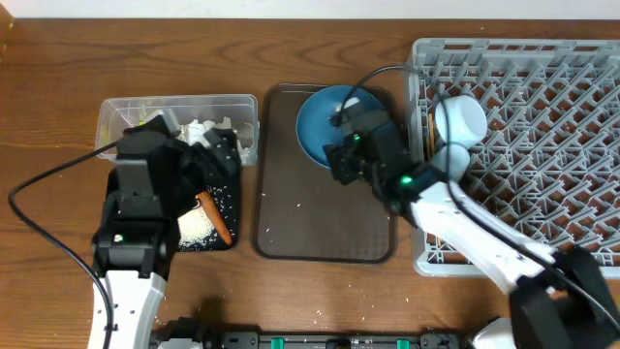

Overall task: Sort waste into correct bins and load items into the dishwasher rack
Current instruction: 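Move the right gripper left to the blue plate and grasp its rim, then lift the blue plate with the right gripper and carry it right over the rack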

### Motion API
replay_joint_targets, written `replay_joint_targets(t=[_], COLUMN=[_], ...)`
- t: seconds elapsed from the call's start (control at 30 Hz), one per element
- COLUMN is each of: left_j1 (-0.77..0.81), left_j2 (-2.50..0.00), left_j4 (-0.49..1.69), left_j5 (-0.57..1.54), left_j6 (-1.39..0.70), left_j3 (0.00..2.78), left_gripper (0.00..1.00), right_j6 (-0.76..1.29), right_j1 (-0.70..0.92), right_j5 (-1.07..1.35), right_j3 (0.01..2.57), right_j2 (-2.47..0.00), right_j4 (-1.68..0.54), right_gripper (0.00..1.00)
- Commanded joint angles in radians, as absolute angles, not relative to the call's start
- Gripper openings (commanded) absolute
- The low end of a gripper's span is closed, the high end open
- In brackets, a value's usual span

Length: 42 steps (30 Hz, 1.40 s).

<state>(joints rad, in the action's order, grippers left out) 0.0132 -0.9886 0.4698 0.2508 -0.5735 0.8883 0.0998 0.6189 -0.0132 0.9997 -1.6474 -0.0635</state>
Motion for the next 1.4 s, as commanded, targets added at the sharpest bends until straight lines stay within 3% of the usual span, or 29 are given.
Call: replay_joint_targets(t=[0.0,0.53,0.7,0.77,0.83,1.0,1.13,1.37], left_j1=[-0.002,-0.002,-0.002,-0.002,-0.002,-0.002,-0.002,-0.002], left_j2=[-1.0,-1.019,-1.019,-1.019,-1.019,-1.019,-1.019,-1.019], left_j4=[0.474,0.479,0.479,0.479,0.479,0.479,0.479,0.479], left_j5=[0.245,0.245,0.245,0.245,0.245,0.245,0.245,0.245], left_j6=[-0.554,-0.554,-0.554,-0.554,-0.554,-0.554,-0.554,-0.554], left_j3=[0.888,0.888,0.888,0.888,0.888,0.888,0.888,0.888], left_gripper=[0.98,0.98,0.98,0.98,0.98,0.98,0.98,0.98], right_j6=[0.088,0.088,0.088,0.089,0.089,0.089,0.089,0.09], right_j1=[0.649,0.714,0.714,0.717,0.719,0.72,0.727,0.729], right_j5=[-0.044,-0.049,-0.049,-0.048,-0.048,-0.048,-0.047,-0.033], right_j3=[1.0,1.0,1.0,1.0,1.0,1.0,1.0,1.0], right_j2=[-1.716,-1.917,-1.93,-1.93,-1.93,-1.928,-1.926,-1.898], right_j4=[-0.003,0.162,0.161,0.163,0.162,0.168,0.177,0.182], right_gripper=[0.62,0.64,0.49,0.4,0.24,0.1,0.03,0.01])
